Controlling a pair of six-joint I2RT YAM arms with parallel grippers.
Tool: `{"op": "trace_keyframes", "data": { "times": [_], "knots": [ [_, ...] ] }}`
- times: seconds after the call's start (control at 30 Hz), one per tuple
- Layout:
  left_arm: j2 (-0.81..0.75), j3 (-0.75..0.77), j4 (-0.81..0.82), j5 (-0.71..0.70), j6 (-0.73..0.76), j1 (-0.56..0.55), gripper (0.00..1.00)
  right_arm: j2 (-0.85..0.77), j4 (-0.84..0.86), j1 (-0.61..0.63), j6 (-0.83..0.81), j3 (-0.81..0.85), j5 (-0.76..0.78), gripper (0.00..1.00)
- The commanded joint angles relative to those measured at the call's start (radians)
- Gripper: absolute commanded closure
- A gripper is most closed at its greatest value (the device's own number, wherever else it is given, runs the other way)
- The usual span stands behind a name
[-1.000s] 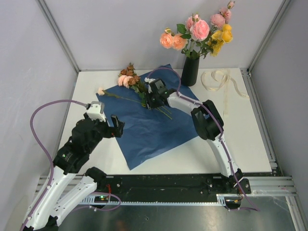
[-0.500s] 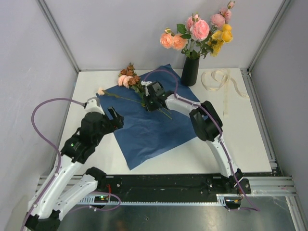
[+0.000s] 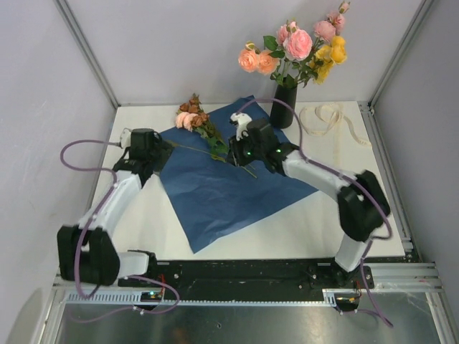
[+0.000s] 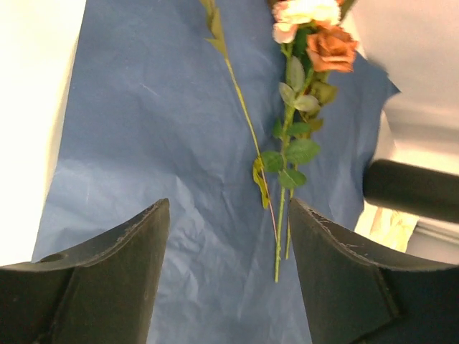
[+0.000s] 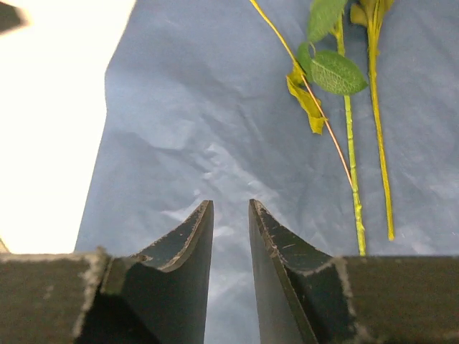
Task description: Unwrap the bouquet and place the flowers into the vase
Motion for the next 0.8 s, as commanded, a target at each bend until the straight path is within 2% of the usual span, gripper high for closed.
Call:
{"op": "trace_keyframes", "data": {
  "times": [0.0, 0.27, 0.47, 0.77],
  "knots": [
    [0.179, 0.061, 0.153, 0.012, -0.135, 0.032, 0.31, -0.236, 0.125, 0.005, 0.018, -0.157, -0.01, 0.68],
    [0.436, 0.126, 0.324, 0.007, -0.161, 0.041, 0.39, -0.483, 0.128, 0.025, 0.012, -0.313, 0.026, 0.66],
    [0.578, 0.168, 0.398, 0.039, -0.206, 0.062, 0.44, -0.569, 0.119, 0.025, 0.005, -0.353, 0.044, 0.66],
    [0.73, 0.263, 0.439, 0.03, -0.216, 0.062, 0.46, -0.64, 0.125, 0.025, -0.011, -0.396, 0.07, 0.66]
  ]
}}
